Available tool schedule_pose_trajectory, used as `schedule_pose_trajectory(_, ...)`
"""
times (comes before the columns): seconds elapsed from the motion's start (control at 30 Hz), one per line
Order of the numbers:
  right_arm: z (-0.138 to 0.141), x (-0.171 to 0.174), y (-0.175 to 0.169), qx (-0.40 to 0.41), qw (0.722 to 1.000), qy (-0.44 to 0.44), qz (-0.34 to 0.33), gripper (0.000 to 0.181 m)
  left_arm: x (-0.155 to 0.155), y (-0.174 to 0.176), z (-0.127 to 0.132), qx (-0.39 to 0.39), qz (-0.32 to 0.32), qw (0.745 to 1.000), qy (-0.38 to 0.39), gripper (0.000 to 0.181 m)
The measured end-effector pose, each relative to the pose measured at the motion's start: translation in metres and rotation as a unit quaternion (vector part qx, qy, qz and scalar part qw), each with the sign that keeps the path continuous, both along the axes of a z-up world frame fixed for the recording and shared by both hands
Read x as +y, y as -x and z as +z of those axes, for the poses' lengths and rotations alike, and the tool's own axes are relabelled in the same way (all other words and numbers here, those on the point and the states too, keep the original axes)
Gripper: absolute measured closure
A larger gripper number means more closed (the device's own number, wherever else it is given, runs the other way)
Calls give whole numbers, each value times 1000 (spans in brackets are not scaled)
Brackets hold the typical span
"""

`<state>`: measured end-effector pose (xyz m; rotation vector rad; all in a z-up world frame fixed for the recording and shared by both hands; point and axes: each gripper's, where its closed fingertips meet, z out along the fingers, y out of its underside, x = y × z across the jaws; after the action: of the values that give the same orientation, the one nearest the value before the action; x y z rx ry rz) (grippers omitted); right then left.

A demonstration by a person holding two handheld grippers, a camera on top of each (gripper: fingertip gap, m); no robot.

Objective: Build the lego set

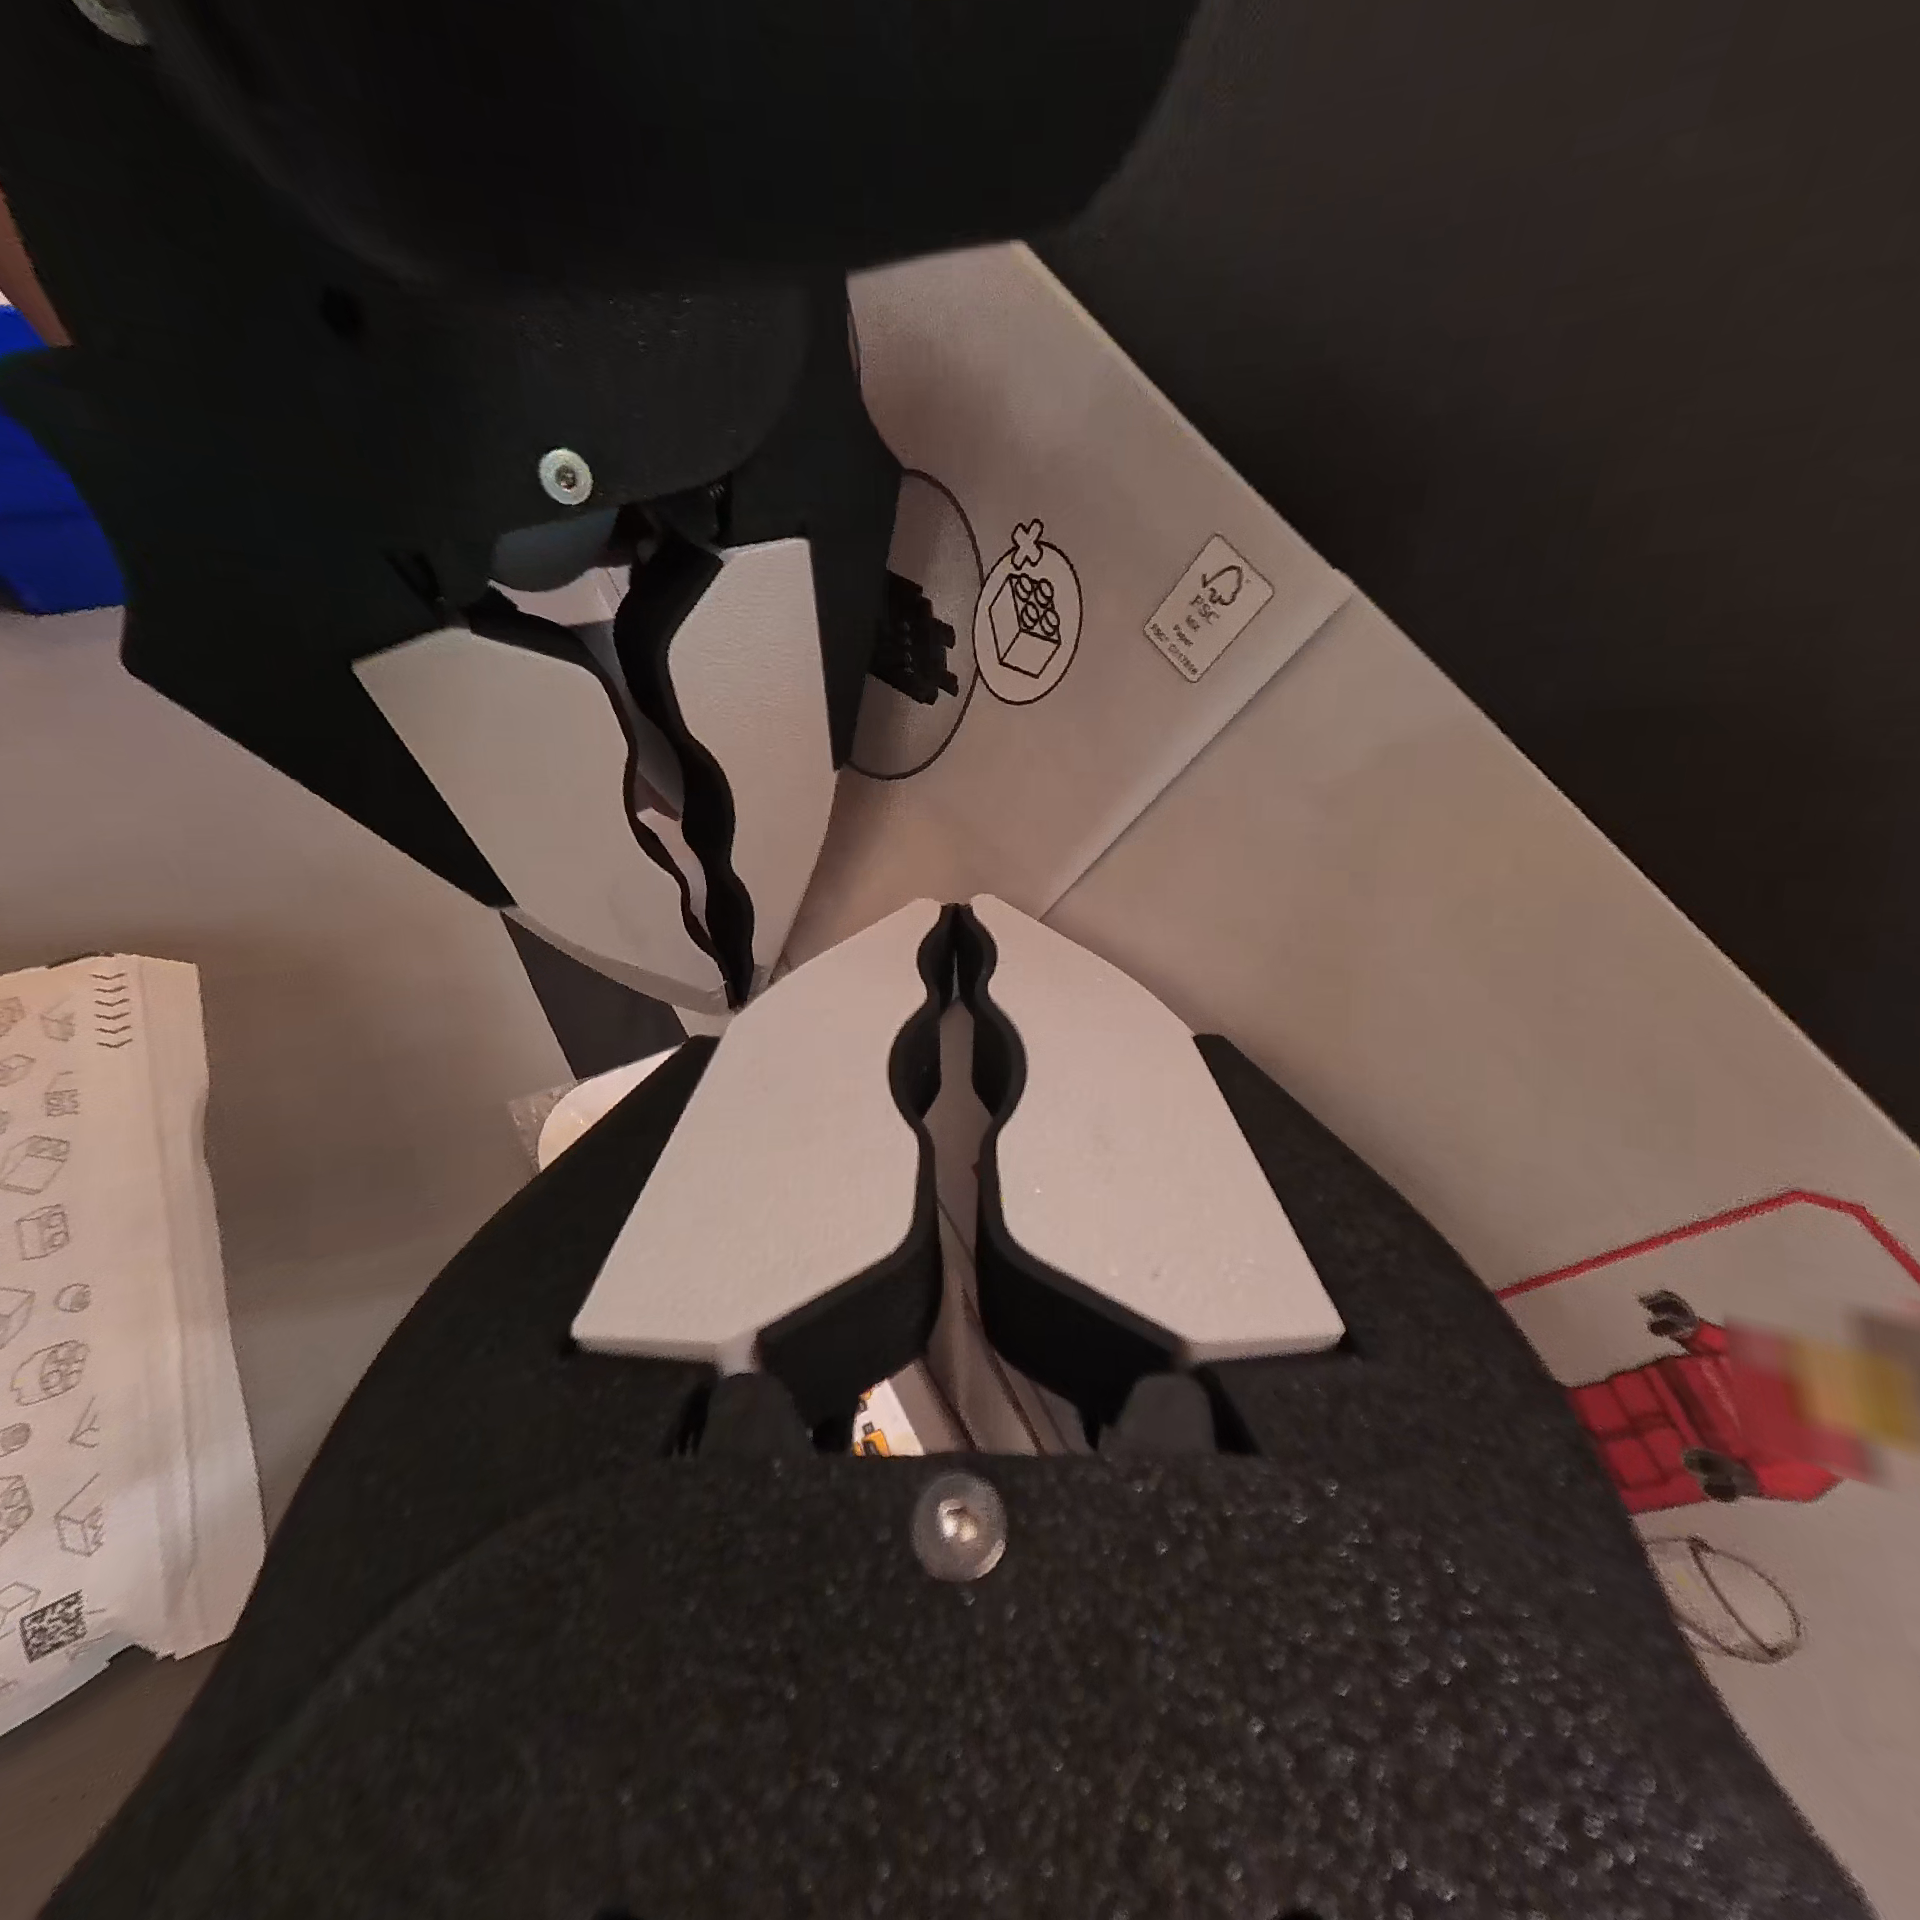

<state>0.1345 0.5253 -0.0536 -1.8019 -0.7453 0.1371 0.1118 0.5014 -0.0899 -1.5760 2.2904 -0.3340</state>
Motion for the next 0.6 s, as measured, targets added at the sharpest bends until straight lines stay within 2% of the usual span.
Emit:
schedule_pose_trajectory(0.4,1,0,0,-22,999,-18,-14,181,2,14,28,-122,35,992,6,180)
schedule_pose_trajectory(0.6,-8,-1,4,-85,996,-30,-14,181,9,21,34,-214,78,974,-14,180)
